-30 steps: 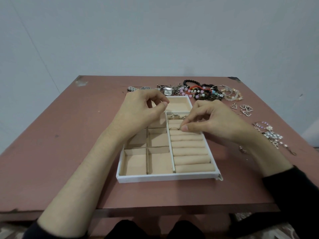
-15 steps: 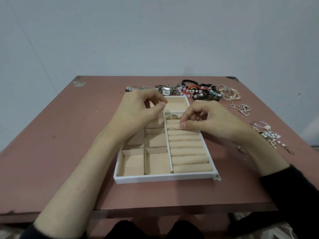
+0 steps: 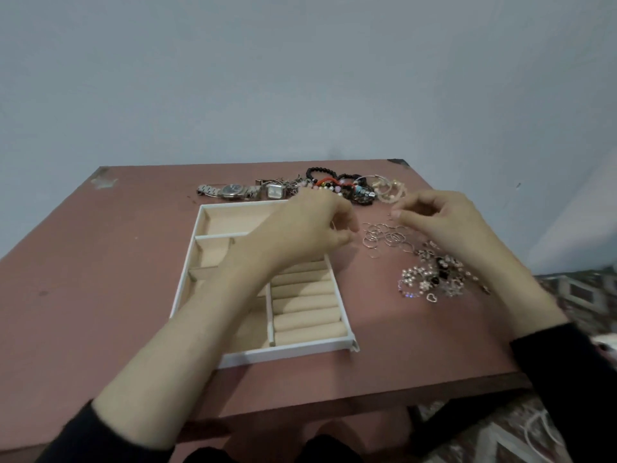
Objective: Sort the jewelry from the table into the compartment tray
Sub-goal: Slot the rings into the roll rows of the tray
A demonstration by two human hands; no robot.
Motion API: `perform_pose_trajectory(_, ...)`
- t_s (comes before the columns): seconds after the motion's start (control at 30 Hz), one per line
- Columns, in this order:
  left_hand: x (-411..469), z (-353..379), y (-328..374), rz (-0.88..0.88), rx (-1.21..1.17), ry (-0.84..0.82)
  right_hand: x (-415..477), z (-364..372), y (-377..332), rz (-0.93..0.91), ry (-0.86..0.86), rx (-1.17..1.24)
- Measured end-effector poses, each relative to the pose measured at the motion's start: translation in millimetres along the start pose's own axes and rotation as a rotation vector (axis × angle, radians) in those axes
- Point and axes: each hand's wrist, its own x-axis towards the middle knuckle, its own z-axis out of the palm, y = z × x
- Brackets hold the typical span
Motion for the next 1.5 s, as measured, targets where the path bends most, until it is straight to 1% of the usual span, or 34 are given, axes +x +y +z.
perform_pose_trajectory(0.07, 10, 12, 6, -0.028, 0.066, -0.061, 1, -3, 5, 0.001, -0.031, -0.103)
perform_pose_trajectory(0.13, 18, 23, 10, -0.086, 0.137, -0.081, 1, -5, 8, -0.013, -0.05, -0.178)
perform_pose_trajectory(0.23, 24, 32, 14, -0.157, 0.229, -0.07, 0, -3, 9, -0.037, -0.046, -0.186)
perform_pose_trajectory(0.3, 26, 36, 15, -0.167, 0.255, -0.058, -1, 1, 8, -0.048, -0.053, -0.181)
perform_pose_trajectory(0.53, 29, 34, 10, -0.181, 0.109, -0.105, 0, 4, 0, -0.087, -0.114, -0.249)
perform_pose_trajectory(0.77, 34, 26, 9, -0.201, 0.049, -0.196, 11, 7, -9, -0.098, -0.285, -0.449)
perform_pose_trajectory(0.87, 37, 25, 10, -0.217, 0.035, -0.211, 15, 8, -14, -0.079, -0.334, -0.465)
perform_pose_trajectory(0.97, 35, 26, 10, -0.201, 0.016, -0.166, 18, 8, -17, -0.049, -0.361, -0.442)
perform_pose_trajectory(1.03, 31, 27, 9, -0.176, 0.003, -0.11, 19, 10, -16, -0.056, -0.35, -0.436)
perform_pose_trajectory(1.2, 19, 19, 3, -0.147, -0.127, 0.005, 18, 12, -14, -0.092, -0.22, -0.365)
perform_pose_trajectory(1.37, -6, 1, -10, -0.144, -0.153, 0.155, 7, 13, -25, -0.03, -0.139, -0.004)
perform_pose_trajectory(1.43, -19, -8, -19, -0.171, -0.148, 0.218, 1, 18, -33, -0.012, -0.142, 0.122)
perform_pose_trajectory(1.5, -31, -15, -31, -0.208, -0.195, 0.281, -7, 28, -40, 0.008, -0.178, 0.239)
